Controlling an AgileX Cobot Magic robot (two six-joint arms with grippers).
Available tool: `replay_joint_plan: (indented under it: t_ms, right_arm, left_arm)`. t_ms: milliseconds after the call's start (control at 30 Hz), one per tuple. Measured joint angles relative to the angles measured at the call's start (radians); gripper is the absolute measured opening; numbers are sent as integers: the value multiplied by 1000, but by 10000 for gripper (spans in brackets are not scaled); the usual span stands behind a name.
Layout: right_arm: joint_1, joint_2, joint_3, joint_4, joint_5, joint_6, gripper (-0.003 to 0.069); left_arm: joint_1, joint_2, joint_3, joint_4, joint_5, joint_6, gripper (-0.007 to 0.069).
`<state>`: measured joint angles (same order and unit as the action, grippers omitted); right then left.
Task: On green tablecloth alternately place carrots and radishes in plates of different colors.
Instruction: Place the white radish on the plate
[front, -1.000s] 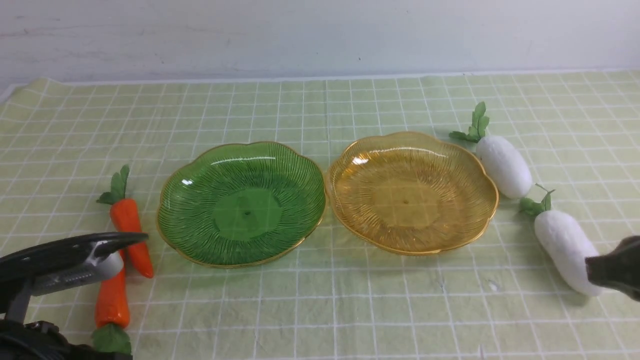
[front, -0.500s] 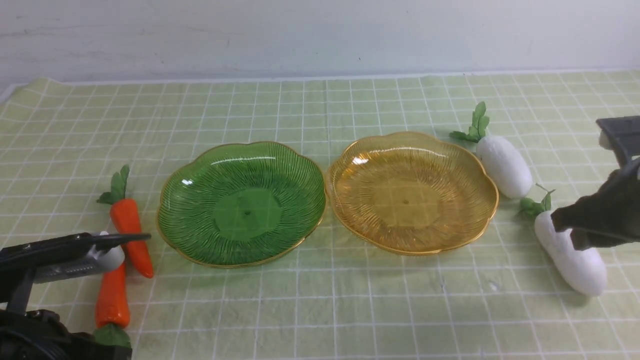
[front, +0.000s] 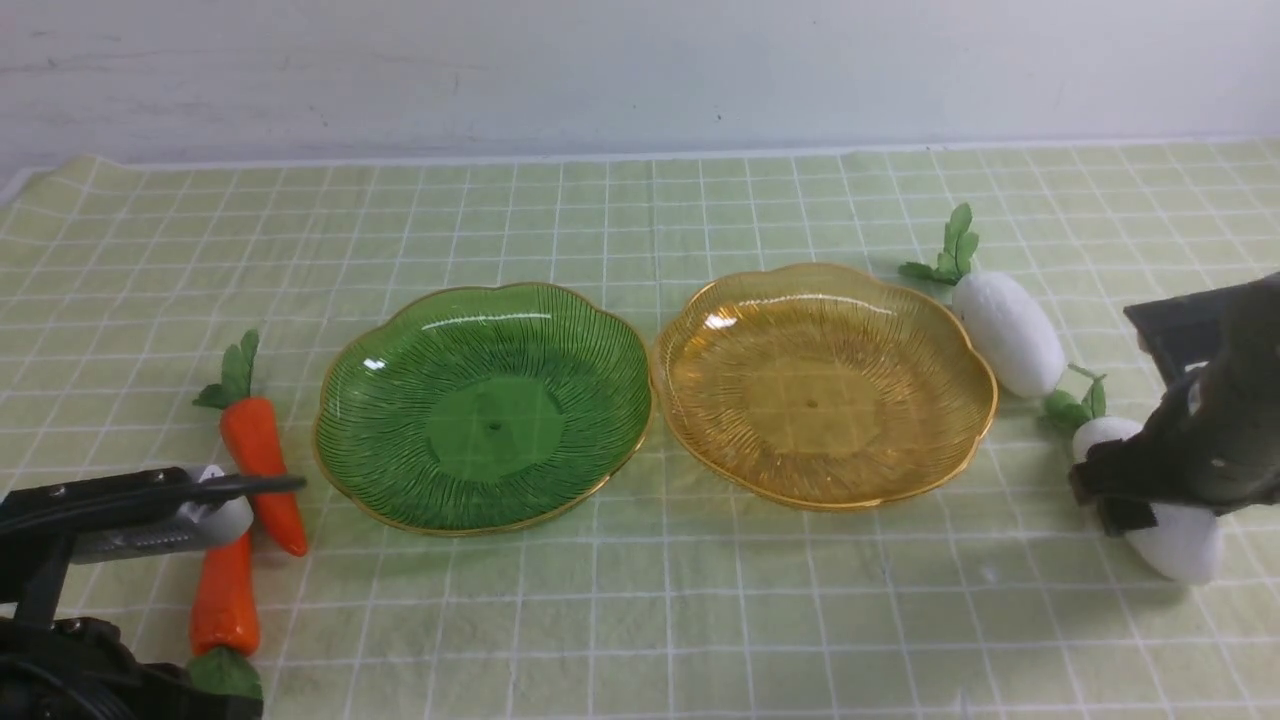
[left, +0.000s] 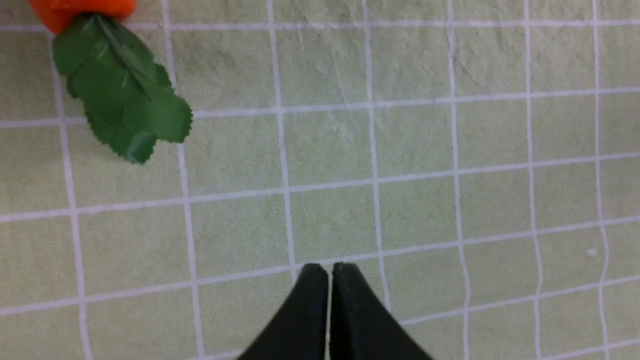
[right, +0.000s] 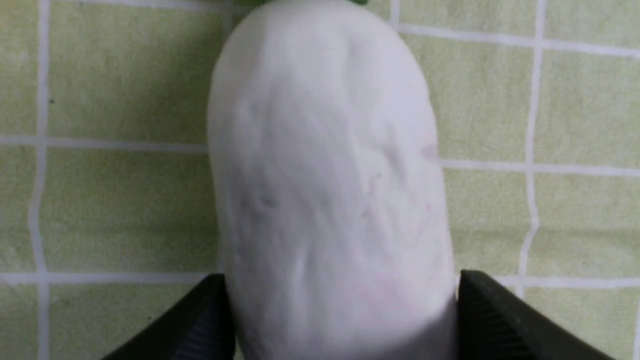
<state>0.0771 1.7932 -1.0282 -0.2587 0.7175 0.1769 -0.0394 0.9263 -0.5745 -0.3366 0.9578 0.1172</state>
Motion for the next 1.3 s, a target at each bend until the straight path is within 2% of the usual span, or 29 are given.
replay_joint_plan:
  t_ms: [100,200,433,467,567,667,800,1067,1167,1200,1267,1300]
  right_arm:
    - [0,9,-1,11,3,-3,480]
    - [0,9,-18,19,43,-5,477]
    - [0,-35,-195,65,295,-14,477]
    - [0,-42,-276,130,347,-55,477]
    - [8,-41,-350,252,342,-139,477]
    - [50,-15,-380,429,250,-227,477]
    - [114,43,-381,516,109,-280,477]
    - [154,142,-381,526,30,-313,493]
    - [155,144,-397,485,11,-312,569]
    - [155,144,-399,476,10,-310,575]
    - [155,144,-442,403,5,-281,634]
    - [155,144,-449,383,5,-268,641]
  left_arm:
    - [0,0,0,0,-1,0,-7]
    - [-1,0,0,0,-1,0,-7]
    - [-1,0,0,0,-1,2,-7]
    - [-1,0,0,0,-1,2,-7]
    - [-1,0,0,0,-1,2,-7]
    - [-1,0,0,0,-1,2,-7]
    - [-1,0,0,-1,-1,2,-7]
    - [-1,0,0,-1,-1,2,-7]
    - [-1,0,0,-1,-1,2,-7]
    - [-1,0,0,-1,-1,2,-7]
    - [-1,0,0,-1,-1,2,-7]
    - [-1,0,0,-1,-1,2,-7]
